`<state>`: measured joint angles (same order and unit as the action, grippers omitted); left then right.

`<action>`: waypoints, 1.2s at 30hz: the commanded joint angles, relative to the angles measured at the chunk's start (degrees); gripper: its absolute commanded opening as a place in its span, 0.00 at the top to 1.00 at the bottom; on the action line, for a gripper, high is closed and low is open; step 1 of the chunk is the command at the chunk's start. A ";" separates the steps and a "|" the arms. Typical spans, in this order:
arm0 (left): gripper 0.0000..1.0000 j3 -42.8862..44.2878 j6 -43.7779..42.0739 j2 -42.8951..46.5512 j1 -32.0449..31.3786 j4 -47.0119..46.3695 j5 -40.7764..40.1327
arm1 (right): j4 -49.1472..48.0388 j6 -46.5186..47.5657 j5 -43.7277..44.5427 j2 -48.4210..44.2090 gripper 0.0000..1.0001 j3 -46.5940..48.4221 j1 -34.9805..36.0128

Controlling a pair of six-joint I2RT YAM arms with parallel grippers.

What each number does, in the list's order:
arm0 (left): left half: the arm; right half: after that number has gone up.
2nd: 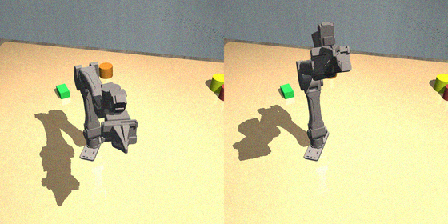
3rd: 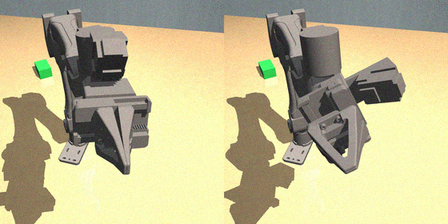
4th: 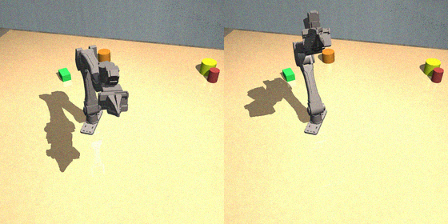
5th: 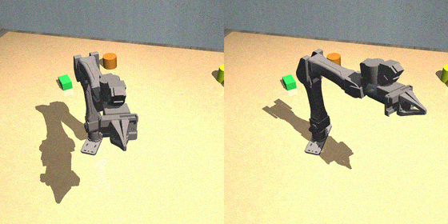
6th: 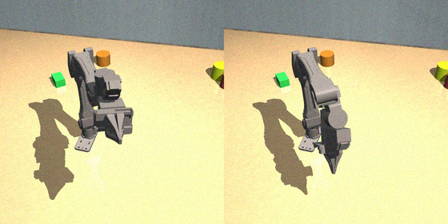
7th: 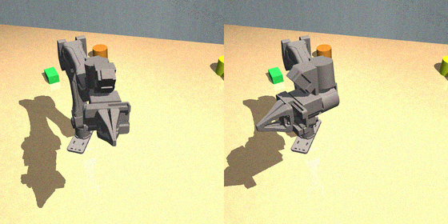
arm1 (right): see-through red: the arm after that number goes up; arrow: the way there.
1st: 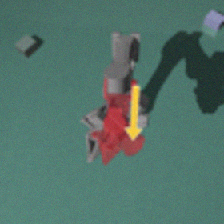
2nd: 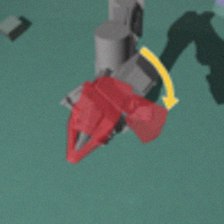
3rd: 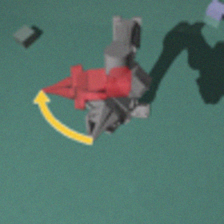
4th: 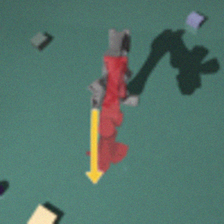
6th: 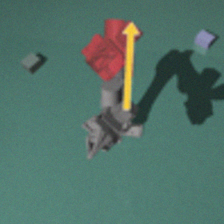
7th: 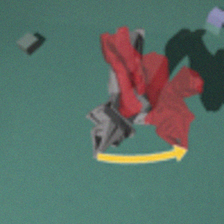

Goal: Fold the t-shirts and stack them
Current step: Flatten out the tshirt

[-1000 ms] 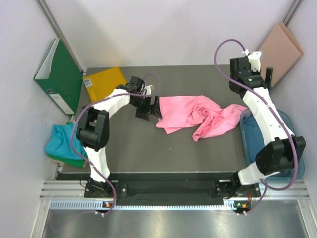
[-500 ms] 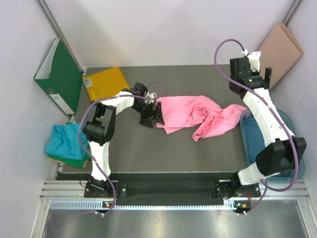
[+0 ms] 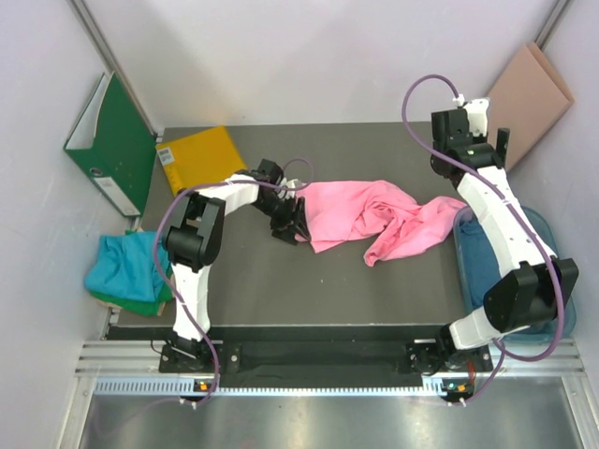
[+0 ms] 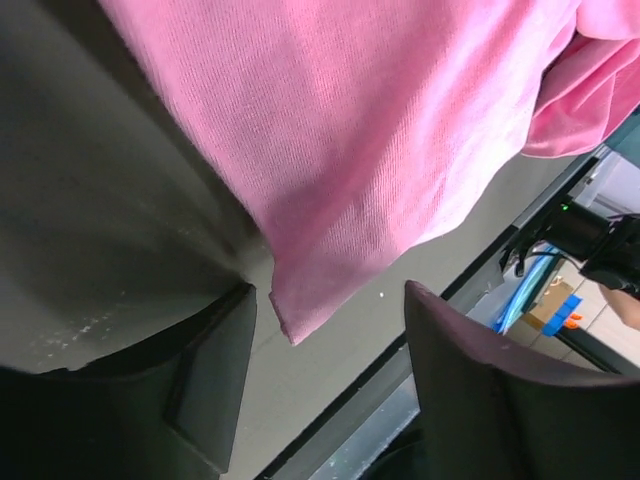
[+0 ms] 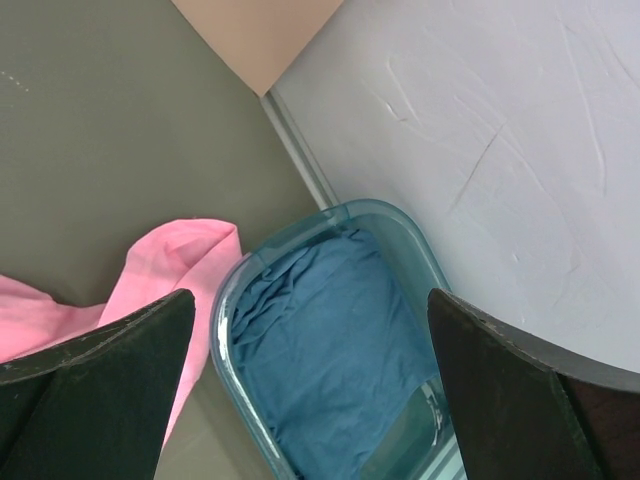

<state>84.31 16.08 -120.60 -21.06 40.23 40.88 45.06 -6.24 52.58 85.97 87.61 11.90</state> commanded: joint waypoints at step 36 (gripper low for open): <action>1.00 17.90 4.66 18.64 10.15 -5.33 -21.55 | 11.63 -9.66 -41.86 12.20 0.00 0.89 5.59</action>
<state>100.49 18.39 -106.72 -14.28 39.99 22.13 53.93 -13.41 12.82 98.21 85.23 17.08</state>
